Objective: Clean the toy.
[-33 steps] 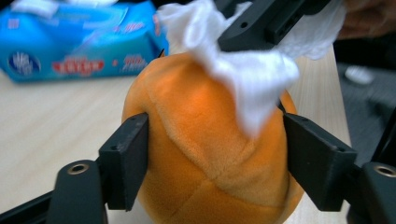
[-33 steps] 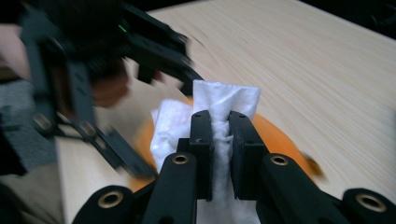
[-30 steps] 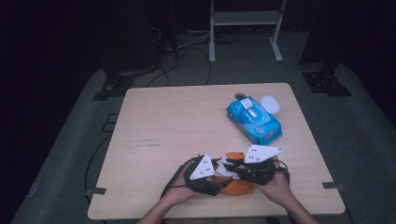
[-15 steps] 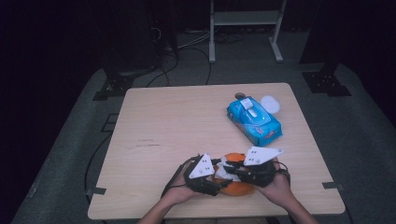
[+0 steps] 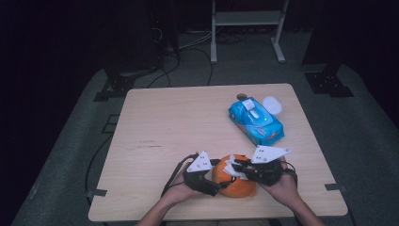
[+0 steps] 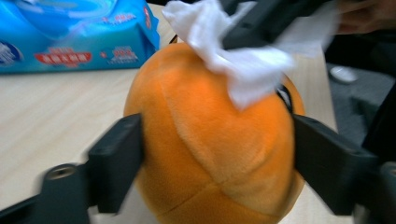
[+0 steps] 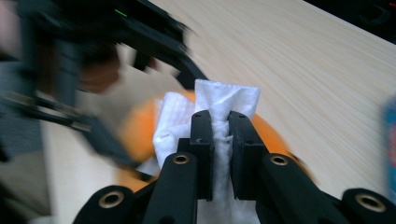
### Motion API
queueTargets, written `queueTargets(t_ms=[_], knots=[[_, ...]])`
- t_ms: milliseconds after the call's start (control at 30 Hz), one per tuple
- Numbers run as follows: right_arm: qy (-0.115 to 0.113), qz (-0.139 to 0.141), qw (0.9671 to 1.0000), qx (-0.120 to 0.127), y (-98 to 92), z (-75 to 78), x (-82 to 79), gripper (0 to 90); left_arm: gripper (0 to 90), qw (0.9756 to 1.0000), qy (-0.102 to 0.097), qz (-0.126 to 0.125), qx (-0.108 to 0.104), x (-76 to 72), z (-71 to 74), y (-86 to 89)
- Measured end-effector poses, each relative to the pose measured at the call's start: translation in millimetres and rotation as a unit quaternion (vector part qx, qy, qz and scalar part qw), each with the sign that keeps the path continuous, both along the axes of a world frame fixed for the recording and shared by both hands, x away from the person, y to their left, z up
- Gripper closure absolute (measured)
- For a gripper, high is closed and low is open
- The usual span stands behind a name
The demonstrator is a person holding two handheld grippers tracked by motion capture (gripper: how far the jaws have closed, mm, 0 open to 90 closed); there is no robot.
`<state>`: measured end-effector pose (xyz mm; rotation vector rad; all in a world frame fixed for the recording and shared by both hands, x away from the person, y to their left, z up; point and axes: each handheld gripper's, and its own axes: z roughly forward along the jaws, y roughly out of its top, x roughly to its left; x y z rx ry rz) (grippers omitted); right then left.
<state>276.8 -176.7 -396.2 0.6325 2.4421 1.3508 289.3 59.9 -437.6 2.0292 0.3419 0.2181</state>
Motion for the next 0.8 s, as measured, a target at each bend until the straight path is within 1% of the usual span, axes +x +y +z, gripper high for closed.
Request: queueTargets(t_ms=[33, 67, 133, 167, 267, 300, 333, 367, 400, 433, 467, 500, 533, 567, 600, 633, 667, 733, 800], knots=[[-0.001, 0.01, 0.9999, 0.005, 4.9, 1.6, -2.8, 80.4, 26.2, 0.9997, -0.02, -0.005, 0.009, -3.4, 1.2, -1.6], [-0.003, 0.018, 0.9998, 0.005, 10.3, 2.8, -5.2, 80.3, 28.6, 0.9991, -0.039, -0.009, 0.017, -7.0, 2.3, -3.6], [-0.018, 0.024, 0.9995, -0.007, 18.4, 4.4, -7.1, 80.3, 30.4, 0.997, -0.066, -0.017, 0.036, -11.6, 3.7, -5.4], [-0.02, 0.023, 0.9995, -0.009, 18.9, 5.1, -5.7, 80.3, 31.2, 0.9963, -0.074, -0.02, 0.04, -12.2, 3.2, -4.5], [-0.022, -0.004, 0.9997, -0.011, 8.1, 5.1, 4.0, 80.3, 31.6, 0.996, -0.076, -0.024, 0.041, -11.2, 1.4, -1.6], [-0.02, -0.015, 0.9996, -0.014, 2.8, 3.7, 7.4, 80.3, 31.4, 0.9963, -0.073, -0.022, 0.039, -10.3, 0.6, -0.7], [-0.016, -0.022, 0.9995, -0.016, -2.1, 1.3, 10.2, 80.3, 30.4, 0.9972, -0.064, -0.019, 0.032, -9.0, -0.1, -0.4], [-0.008, -0.023, 0.9996, -0.013, -6.5, -1.3, 12.1, 80.3, 27.4, 0.9983, -0.051, -0.016, 0.024, -7.3, -0.3, -0.6], [0.0, -0.024, 0.9997, -0.009, -9.1, -3.4, 12.0, 80.4, 22.4, 0.9992, -0.033, -0.015, 0.016, -5.1, 0.6, -0.9], [0.004, -0.024, 0.9997, -0.01, -9.5, -4.4, 10.1, 80.4, 17.2, 0.9999, -0.01, -0.011, 0.007, -2.7, 1.6, -1.6], [-0.002, -0.021, 0.9997, -0.016, -8.7, -4.3, 7.3, 80.4, 11.3, 0.9998, 0.018, -0.008, -0.002, -0.2, 1.9, -2.8], [-0.002, -0.017, 0.9997, -0.017, -7.2, -3.1, 3.7, 80.4, 8.4, 0.9992, 0.039, -0.009, -0.009, 1.0, 1.7, -3.4], [-0.006, -0.009, 0.9998, -0.017, -5.3, -1.5, 0.5, 80.4, 8.8, 0.9992, 0.037, -0.011, -0.01, 0.5, 1.3, -4.0], [-0.011, -0.006, 0.9997, -0.021, -2.2, 0.4, -3.5, 80.4, 12.3, 0.9995, 0.027, -0.015, -0.005, -1.5, 1.4, -4.6], [-0.014, -0.002, 0.9997, -0.022, 1.4, 2.4, -7.1, 80.5, 15.8, 0.9998, 0.012, -0.016, 0.0, -3.8, 2.4, -5.0], [-0.011, 0.007, 0.9998, -0.014, 4.8, 4.3, -9.4, 80.5, 21.5, 0.9998, -0.003, -0.018, 0.004, -6.3, 3.8, -5.7], [-0.009, 0.016, 0.9998, -0.007, 8.9, 6.2, -11.4, 80.4, 23.8, 0.9995, -0.017, -0.023, 0.01, -9.2, 5.2, -7.5], [-0.021, 0.027, 0.9994, -0.012, 18.8, 8.3, -14.6, 80.2, 26.7, 0.9979, -0.049, -0.034, 0.026, -15.1, 7.2, -10.8], [-0.029, 0.026, 0.9991, -0.015, 22.5, 10.1, -13.8, 80.3, 28.0, 0.9967, -0.064, -0.04, 0.031, -17.0, 7.3, -9.7]])
